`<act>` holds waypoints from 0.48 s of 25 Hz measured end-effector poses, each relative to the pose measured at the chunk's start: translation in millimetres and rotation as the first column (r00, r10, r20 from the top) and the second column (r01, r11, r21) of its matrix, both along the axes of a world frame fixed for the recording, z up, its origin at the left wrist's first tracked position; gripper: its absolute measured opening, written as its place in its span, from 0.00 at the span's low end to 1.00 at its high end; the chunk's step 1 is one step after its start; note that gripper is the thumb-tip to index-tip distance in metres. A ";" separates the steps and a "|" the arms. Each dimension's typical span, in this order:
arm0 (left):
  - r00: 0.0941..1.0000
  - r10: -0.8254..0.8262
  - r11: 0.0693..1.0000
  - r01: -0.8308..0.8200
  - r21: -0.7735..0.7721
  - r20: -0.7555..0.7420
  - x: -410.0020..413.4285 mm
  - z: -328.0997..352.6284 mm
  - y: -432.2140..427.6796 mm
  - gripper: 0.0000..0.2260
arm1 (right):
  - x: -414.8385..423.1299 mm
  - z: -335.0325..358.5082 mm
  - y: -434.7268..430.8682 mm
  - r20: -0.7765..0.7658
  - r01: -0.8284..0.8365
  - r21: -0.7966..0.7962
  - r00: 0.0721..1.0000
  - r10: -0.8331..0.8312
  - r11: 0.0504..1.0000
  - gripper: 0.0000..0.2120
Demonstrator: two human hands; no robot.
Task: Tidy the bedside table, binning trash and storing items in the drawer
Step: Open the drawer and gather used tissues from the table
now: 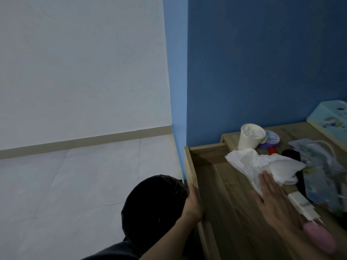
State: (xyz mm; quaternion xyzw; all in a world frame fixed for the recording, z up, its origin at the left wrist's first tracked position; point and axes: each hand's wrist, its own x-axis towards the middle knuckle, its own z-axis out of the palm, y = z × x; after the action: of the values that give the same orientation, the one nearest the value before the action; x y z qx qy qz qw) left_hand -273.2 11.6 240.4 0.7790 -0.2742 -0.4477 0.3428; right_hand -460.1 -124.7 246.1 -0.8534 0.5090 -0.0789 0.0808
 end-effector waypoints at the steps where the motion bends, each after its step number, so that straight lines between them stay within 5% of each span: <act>1: 1.000 -0.001 1.000 0.001 -0.002 -0.002 0.2 0.3 -1.4 0.33 | -0.4 -1.4 -0.2 0.012 0.006 0.006 1.000 -0.006 1.000 0.32; 7: 0.997 -0.013 0.999 0.010 -0.041 -0.072 -13.6 5.7 -20.9 0.28 | 0.1 5.6 4.0 0.039 -0.016 0.006 0.999 0.016 1.000 0.28; 12: 0.938 0.049 0.993 -0.083 -0.083 -0.343 -36.9 21.2 -47.8 0.27 | 0.1 4.0 -2.4 0.006 -0.062 -0.003 0.998 0.062 0.998 0.29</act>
State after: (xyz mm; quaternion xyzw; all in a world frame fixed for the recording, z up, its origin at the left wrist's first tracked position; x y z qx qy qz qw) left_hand -310.2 -36.2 261.6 0.6814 -0.2058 -0.5499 0.4371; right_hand -460.1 -127.2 250.1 -0.8687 0.4818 -0.0797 0.0834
